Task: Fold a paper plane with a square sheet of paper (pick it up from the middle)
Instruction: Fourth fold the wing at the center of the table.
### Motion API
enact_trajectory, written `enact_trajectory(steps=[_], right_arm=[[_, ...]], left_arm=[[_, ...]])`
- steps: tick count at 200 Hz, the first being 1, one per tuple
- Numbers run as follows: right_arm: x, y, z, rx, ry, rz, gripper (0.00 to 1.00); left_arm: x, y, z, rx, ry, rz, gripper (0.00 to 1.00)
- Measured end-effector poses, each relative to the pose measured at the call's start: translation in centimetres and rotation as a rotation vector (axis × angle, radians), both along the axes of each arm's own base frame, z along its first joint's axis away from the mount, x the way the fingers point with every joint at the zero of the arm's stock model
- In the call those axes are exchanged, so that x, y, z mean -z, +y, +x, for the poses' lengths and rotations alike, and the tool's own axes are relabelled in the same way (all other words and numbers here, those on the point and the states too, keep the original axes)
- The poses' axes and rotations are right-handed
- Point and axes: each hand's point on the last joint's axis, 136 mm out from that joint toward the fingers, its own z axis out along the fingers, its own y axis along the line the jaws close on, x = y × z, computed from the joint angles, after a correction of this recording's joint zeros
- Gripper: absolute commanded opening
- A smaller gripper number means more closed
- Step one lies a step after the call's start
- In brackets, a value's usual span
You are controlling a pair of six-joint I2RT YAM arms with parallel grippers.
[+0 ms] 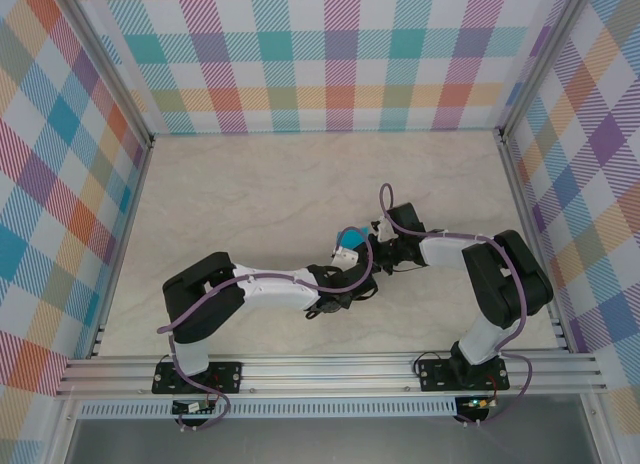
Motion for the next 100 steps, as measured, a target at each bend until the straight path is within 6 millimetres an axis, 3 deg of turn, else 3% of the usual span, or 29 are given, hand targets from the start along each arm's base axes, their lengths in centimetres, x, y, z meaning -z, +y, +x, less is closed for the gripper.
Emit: enact_trajectory(steps=[100], right_arm=[[0.13,-0.13,-0.26,-0.002,0.018,-0.011,0.12]], left_arm=[[0.02,0.02,-0.02,0.0,0.001,0.001,0.16]])
